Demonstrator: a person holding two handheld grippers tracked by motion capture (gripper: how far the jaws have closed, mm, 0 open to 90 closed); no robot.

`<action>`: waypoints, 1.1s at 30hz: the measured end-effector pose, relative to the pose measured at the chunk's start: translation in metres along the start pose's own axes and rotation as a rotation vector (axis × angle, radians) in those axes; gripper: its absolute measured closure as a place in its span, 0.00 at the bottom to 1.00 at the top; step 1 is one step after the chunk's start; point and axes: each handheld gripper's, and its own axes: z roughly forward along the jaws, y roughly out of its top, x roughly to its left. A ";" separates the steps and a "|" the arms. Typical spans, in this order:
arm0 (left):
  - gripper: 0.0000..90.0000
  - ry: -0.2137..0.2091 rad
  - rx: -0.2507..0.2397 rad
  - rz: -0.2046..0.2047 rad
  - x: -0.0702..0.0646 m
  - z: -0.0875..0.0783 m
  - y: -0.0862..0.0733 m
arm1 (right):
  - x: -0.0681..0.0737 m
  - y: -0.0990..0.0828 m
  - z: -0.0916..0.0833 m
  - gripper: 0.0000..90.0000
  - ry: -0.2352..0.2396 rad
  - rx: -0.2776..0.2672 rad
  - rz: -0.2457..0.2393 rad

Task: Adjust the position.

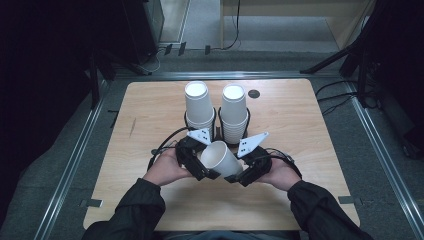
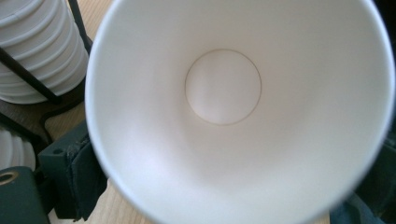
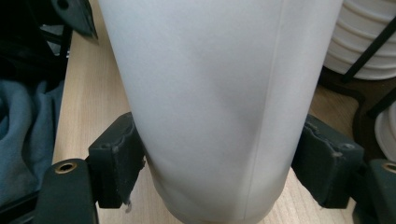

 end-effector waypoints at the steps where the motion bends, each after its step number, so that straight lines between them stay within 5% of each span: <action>1: 0.03 0.003 -0.005 -0.006 0.001 -0.001 -0.001 | 0.000 0.000 -0.001 0.26 -0.004 -0.001 0.003; 10: 0.03 0.025 -0.056 -0.017 0.001 -0.010 -0.007 | -0.005 -0.002 -0.018 0.26 -0.004 -0.081 0.043; 24: 0.03 0.069 -0.204 -0.074 -0.003 -0.018 -0.004 | -0.006 -0.004 -0.035 0.26 -0.026 -0.173 0.068; 27: 0.03 0.046 -0.243 -0.104 -0.004 -0.018 0.000 | -0.005 -0.004 -0.034 0.26 -0.012 -0.191 0.068; 33: 0.03 0.050 -0.235 -0.107 -0.009 -0.011 0.005 | -0.004 -0.001 -0.028 0.26 -0.002 -0.197 0.065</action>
